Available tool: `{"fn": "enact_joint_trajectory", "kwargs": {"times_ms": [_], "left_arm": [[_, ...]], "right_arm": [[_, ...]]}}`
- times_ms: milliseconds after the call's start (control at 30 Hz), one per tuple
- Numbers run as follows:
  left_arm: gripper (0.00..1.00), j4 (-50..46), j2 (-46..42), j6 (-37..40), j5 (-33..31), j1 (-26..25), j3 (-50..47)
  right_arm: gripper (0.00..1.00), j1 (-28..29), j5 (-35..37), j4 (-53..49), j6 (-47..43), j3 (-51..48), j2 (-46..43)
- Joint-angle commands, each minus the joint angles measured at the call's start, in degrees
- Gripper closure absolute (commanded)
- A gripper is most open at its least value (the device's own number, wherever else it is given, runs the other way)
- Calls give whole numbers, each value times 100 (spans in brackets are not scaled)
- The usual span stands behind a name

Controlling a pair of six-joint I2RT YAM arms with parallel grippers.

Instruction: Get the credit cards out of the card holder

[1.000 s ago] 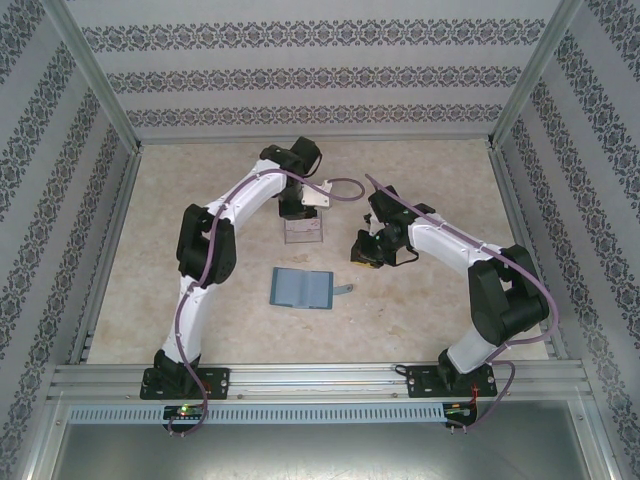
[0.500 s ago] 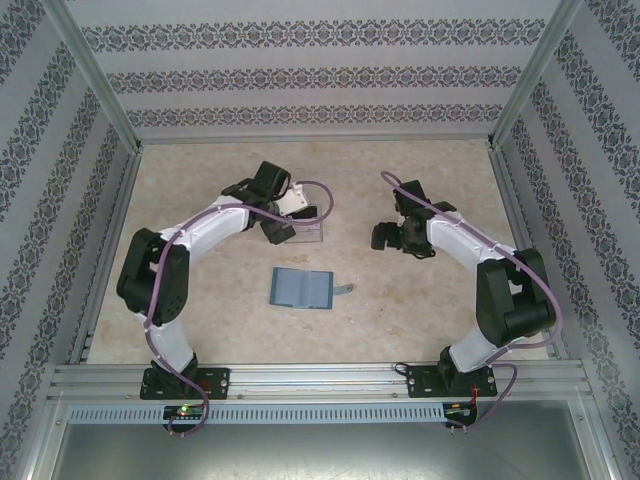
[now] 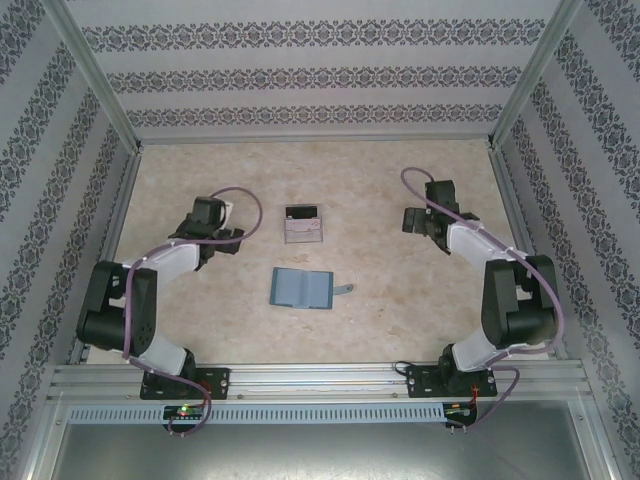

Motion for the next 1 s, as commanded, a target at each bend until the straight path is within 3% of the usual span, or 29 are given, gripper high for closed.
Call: {"fn": "enact_joint_trajectory", "kwargs": {"times_ms": [0, 100, 200, 267, 500, 600, 667, 767, 833, 867, 967], "left_arm": [[0, 1647, -280, -800, 547, 394, -601], [0, 2874, -221, -1138, 1193, 832, -1154], [0, 3599, -188, -1153, 1582, 1026, -1399], [0, 3754, 12, -1241, 1858, 1169, -1420], [0, 4027, 164, -1014, 2449, 1176, -1473], [0, 4173, 153, -1008, 2455, 1175, -1567], [0, 4383, 140, -1014, 2364, 1164, -1686], [0, 4604, 198, -941, 1914, 992, -1839], [0, 5405, 484, -992, 1761, 958, -2039], [0, 4860, 304, -1060, 1527, 957, -1923], [0, 5059, 410, -992, 1277, 847, -1928]], "right_arm": [[4, -65, 302, 1980, -575, -766, -335], [3, -175, 131, 3295, -663, -1484, -421], [4, -263, 3, 3736, -769, -1733, -530], [2, -393, -210, 4341, -762, -2013, -533], [2, -507, -938, 4839, -888, -2245, -393], [2, -504, -1070, 5178, -951, -2410, -359], [2, -493, -1067, 6328, -973, -2813, -67], [2, -463, -976, 5687, -992, -2646, -219], [2, -445, -908, 6101, -982, -2741, -92], [2, -445, -855, 5910, -982, -2704, -146], [2, -436, -824, 5980, -975, -2728, -146]]}}
